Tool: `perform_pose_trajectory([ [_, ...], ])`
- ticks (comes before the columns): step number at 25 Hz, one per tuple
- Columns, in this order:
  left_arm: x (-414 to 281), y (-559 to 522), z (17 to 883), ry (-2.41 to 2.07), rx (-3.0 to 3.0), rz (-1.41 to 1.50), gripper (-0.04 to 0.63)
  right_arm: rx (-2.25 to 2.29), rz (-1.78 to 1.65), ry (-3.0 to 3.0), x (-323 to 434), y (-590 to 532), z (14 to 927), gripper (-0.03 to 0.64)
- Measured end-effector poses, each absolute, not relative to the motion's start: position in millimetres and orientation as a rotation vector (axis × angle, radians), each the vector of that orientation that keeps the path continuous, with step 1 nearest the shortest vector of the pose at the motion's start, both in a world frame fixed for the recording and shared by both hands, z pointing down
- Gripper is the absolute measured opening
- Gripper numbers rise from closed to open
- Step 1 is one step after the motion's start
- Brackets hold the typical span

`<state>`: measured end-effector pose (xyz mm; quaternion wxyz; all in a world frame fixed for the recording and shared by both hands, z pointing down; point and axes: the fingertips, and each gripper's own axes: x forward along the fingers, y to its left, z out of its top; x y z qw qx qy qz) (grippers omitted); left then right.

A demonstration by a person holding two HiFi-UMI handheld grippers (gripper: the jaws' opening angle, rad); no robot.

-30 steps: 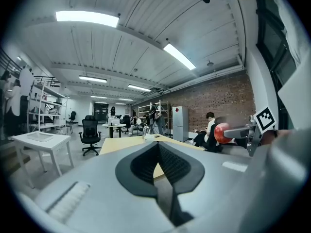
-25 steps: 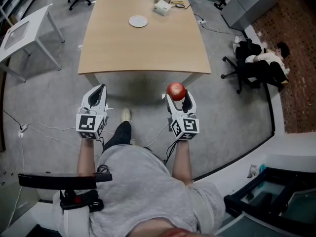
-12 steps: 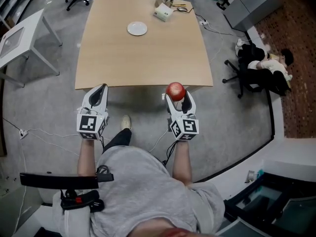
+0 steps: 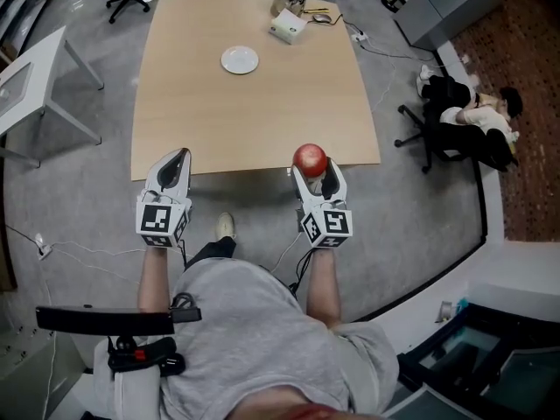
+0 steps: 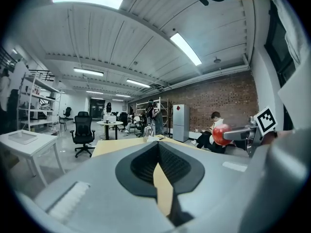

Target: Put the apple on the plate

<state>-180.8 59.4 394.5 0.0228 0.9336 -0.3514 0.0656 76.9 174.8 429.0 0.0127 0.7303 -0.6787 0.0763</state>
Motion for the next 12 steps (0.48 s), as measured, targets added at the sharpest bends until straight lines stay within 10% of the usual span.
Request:
perform_pose_trajectory([
  [12,-157,-28,407,-1.032,2.924,0.190,0.018,2.312,0.222,-2.065,94,97,438,0.366],
])
